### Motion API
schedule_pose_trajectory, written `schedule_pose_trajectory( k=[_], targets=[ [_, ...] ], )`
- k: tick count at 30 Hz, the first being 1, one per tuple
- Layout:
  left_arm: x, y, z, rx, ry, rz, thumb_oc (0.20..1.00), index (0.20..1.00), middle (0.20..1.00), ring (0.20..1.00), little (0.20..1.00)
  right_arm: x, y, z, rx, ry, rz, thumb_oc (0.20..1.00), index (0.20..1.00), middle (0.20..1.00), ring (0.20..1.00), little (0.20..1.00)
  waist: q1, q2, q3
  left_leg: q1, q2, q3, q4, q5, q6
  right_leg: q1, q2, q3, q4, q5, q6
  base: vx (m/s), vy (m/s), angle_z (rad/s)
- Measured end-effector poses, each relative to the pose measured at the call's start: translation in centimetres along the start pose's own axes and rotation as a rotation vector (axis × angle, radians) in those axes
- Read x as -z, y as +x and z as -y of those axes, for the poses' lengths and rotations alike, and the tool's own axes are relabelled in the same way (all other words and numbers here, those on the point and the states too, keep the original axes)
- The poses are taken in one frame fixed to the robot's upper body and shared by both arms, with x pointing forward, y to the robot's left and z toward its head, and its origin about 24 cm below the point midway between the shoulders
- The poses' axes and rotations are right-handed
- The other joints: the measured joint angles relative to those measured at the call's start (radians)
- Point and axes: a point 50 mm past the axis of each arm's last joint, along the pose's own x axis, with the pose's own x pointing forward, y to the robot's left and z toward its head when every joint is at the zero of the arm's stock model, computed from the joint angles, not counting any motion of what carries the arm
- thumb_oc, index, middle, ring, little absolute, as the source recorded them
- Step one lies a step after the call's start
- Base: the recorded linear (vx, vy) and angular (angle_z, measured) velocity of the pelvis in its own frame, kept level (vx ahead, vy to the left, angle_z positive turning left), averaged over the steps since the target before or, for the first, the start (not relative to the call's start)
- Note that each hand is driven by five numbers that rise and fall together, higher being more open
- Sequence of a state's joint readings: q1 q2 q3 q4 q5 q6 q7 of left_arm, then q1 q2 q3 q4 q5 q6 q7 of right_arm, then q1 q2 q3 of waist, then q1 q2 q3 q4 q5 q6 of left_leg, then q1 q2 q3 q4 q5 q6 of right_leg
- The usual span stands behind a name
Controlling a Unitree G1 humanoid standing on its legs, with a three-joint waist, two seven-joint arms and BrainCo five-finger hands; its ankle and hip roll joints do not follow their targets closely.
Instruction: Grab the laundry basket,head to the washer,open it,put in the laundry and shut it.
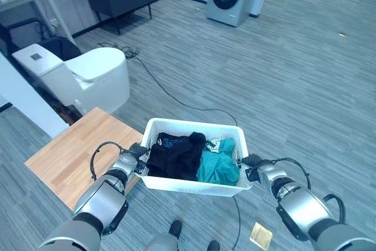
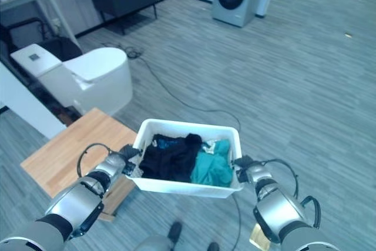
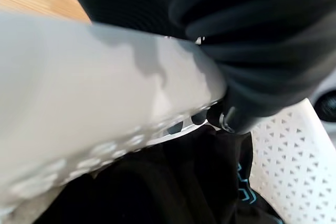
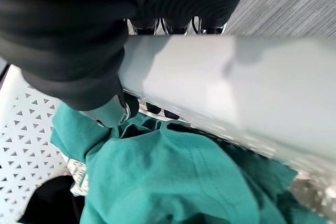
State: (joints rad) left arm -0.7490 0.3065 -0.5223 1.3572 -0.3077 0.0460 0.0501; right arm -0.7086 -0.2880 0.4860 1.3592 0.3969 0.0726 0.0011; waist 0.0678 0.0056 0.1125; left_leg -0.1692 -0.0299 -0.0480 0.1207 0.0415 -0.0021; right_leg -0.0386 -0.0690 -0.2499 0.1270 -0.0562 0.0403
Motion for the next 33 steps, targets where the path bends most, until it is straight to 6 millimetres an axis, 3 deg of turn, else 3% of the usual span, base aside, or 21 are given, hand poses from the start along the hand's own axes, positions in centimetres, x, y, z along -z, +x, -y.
schedule_pose_trajectory(
  k=[6,8,9,10,11,14,16,19,20,22,23,24,25,26,27,28,29,31,33],
  targets=[
    [0.5,-0.2,1.6,0.037,-0.002,0.044,0.200,0.200,0.200,0.200,0.200,0.9,-0.2,1.4,0.032,0.020,-0.006,0.200,0.200,0.200,0.200,0.200,-0.048,0.002,-0.002,0.063,-0.047,0.069,0.004,-0.051,0.069,0.009,-0.068,0.066,0.071,-0.046,0.041,0.14,0.156,-0.28],
    [0.6,-0.2,1.9,0.043,0.001,0.037,0.200,0.200,0.200,0.200,0.200,1.2,-0.2,1.6,0.034,0.019,-0.011,0.200,0.200,0.200,0.200,0.200,-0.060,0.005,-0.002,0.064,-0.060,0.066,0.015,-0.066,0.093,0.002,-0.075,0.083,0.127,-0.051,0.057,0.12,0.117,0.01],
    [0.7,-0.2,1.9,0.042,0.004,0.033,0.200,0.200,0.200,0.200,0.200,1.3,-0.2,1.5,0.033,0.019,-0.012,0.200,0.200,0.200,0.200,0.200,-0.058,0.009,0.001,0.075,-0.061,0.066,0.008,-0.067,0.098,-0.041,-0.079,0.106,0.215,-0.051,0.057,0.14,0.041,0.10],
    [0.9,-0.2,2.0,0.044,0.008,0.022,0.200,0.200,0.200,0.200,0.200,1.9,-0.2,1.3,0.026,0.021,-0.021,0.200,0.200,0.200,0.200,0.200,-0.073,0.012,0.003,0.104,-0.062,0.039,-0.009,-0.055,0.115,-0.107,-0.064,0.167,0.344,-0.075,0.067,0.14,0.015,0.42],
    [1.1,-0.2,2.2,0.048,0.011,0.009,0.200,0.200,0.200,0.200,0.200,3.0,-0.3,1.0,0.019,0.023,-0.044,0.200,0.200,0.200,0.200,0.200,-0.095,0.012,0.000,0.122,-0.060,-0.001,-0.027,-0.053,0.114,-0.118,-0.008,0.255,0.361,-0.110,0.079,0.14,-0.002,0.72],
    [1.4,-0.2,2.1,0.049,0.027,-0.002,0.200,0.200,0.200,0.200,0.200,3.4,-0.3,0.7,0.009,0.024,-0.043,0.200,0.200,0.200,0.200,0.200,-0.106,-0.010,-0.005,0.138,-0.066,-0.026,-0.070,-0.040,0.121,-0.192,0.088,0.308,0.245,-0.109,0.051,0.17,-0.034,0.40],
    [1.3,-0.2,2.3,0.051,0.045,-0.005,0.200,0.200,0.200,0.200,0.200,3.7,-0.4,0.8,0.008,0.018,-0.034,0.200,0.200,0.200,0.200,0.200,-0.117,-0.008,-0.001,0.139,-0.073,-0.055,-0.083,-0.049,0.127,-0.253,0.148,0.350,0.163,-0.073,0.017,0.32,-0.093,0.36],
    [0.9,-0.1,2.2,0.049,0.075,-0.004,0.200,0.200,0.200,0.200,0.200,4.4,-0.5,0.6,0.000,0.005,-0.050,0.200,0.200,0.200,0.200,0.200,-0.146,-0.023,0.015,0.162,-0.077,-0.097,-0.081,-0.080,0.127,-0.302,0.167,0.355,-0.030,0.047,0.044,0.24,-0.104,0.52],
    [1.0,-0.1,2.3,0.051,0.075,-0.007,0.200,0.200,0.200,0.200,0.200,4.4,-0.5,0.6,0.001,0.007,-0.049,0.200,0.200,0.200,0.200,0.200,-0.161,-0.035,0.028,0.198,-0.091,-0.118,-0.087,-0.099,0.123,-0.321,0.130,0.321,-0.102,0.104,0.050,0.27,-0.151,0.42],
    [1.8,-0.2,2.6,0.065,0.073,-0.026,0.200,0.200,0.200,0.200,0.200,4.6,-0.5,0.6,0.002,0.005,-0.056,0.200,0.200,0.200,0.200,0.200,-0.172,-0.037,0.029,0.243,-0.092,-0.135,-0.090,-0.137,0.115,-0.319,0.094,0.300,-0.084,0.135,0.040,0.25,-0.150,0.37],
    [2.0,-0.3,3.0,0.078,0.071,-0.033,0.200,0.200,0.200,0.200,0.200,4.8,-0.5,0.7,0.002,0.004,-0.061,0.200,0.200,0.200,0.200,0.200,-0.177,-0.037,0.027,0.269,-0.091,-0.141,-0.088,-0.159,0.114,-0.312,0.086,0.284,-0.042,0.138,0.037,0.44,-0.220,0.32],
    [2.8,-0.4,3.4,0.087,0.062,-0.051,0.200,0.200,0.200,0.200,0.200,4.9,-0.6,1.0,0.010,0.002,-0.064,0.200,0.200,0.200,0.200,0.200,-0.181,-0.018,0.002,0.302,-0.066,-0.164,-0.065,-0.225,0.094,-0.295,0.098,0.301,0.109,0.126,0.022,0.46,-0.212,0.47],
    [3.0,-0.4,3.7,0.100,0.058,-0.054,0.200,0.200,0.200,0.200,0.200,4.8,-0.6,1.4,0.018,-0.002,-0.060,0.200,0.200,0.200,0.200,0.200,-0.193,-0.012,-0.014,0.303,-0.061,-0.169,-0.011,-0.256,0.065,-0.248,0.102,0.311,0.099,0.106,-0.014,0.36,-0.153,0.57],
    [2.9,-0.4,4.1,0.106,0.027,-0.052,0.200,0.200,0.200,0.200,0.200,4.3,-0.6,2.0,0.036,-0.006,-0.040,0.200,0.200,0.200,0.200,0.200,-0.198,0.009,-0.009,0.262,-0.043,-0.147,0.108,-0.275,0.013,-0.210,0.115,0.283,0.073,0.103,-0.053,0.17,-0.084,0.63],
    [3.0,-0.5,4.2,0.111,-0.008,-0.053,0.200,0.200,0.200,0.200,0.200,4.2,-0.7,2.3,0.040,-0.012,-0.030,0.200,0.200,0.200,0.200,0.200,-0.209,0.005,-0.008,0.199,-0.043,-0.116,0.247,-0.276,-0.034,-0.175,0.115,0.264,0.045,0.127,-0.081,0.12,-0.081,0.42],
    [3.2,-0.5,4.3,0.115,-0.011,-0.057,0.200,0.200,0.200,0.200,0.200,4.0,-0.7,2.3,0.041,-0.020,-0.023,0.200,0.200,0.200,0.200,0.200,-0.207,0.003,-0.008,0.161,-0.037,-0.083,0.352,-0.272,-0.061,-0.145,0.124,0.264,0.031,0.133,-0.089,0.25,-0.159,0.34],
    [3.2,-0.5,4.4,0.117,-0.012,-0.055,0.200,0.200,0.200,0.200,0.200,3.5,-0.6,2.5,0.046,-0.041,-0.009,0.200,0.200,0.200,0.200,0.200,-0.204,-0.007,-0.008,0.083,-0.040,-0.063,0.566,-0.231,-0.122,-0.073,0.141,0.266,-0.010,0.123,-0.093,0.28,-0.155,0.12],
    [2.6,-0.4,3.7,0.105,-0.015,-0.030,0.200,0.200,0.200,0.200,0.200,2.1,-0.5,2.6,0.050,-0.077,0.022,0.200,0.200,0.200,0.200,0.200,-0.202,-0.034,0.002,0.018,-0.023,0.012,0.606,-0.228,-0.126,-0.006,0.143,0.274,-0.068,0.123,-0.093,0.25,-0.076,0.12],
    [1.6,-0.3,3.1,0.092,-0.032,0.003,0.200,0.200,0.200,0.200,0.200,0.3,-0.5,3.0,0.064,-0.087,0.063,0.200,0.200,0.200,0.200,0.200,-0.203,-0.074,0.010,-0.058,-0.049,0.068,0.464,-0.247,-0.088,0.040,0.126,0.365,-0.139,0.112,-0.090,0.24,0.006,0.08]
  ],
)
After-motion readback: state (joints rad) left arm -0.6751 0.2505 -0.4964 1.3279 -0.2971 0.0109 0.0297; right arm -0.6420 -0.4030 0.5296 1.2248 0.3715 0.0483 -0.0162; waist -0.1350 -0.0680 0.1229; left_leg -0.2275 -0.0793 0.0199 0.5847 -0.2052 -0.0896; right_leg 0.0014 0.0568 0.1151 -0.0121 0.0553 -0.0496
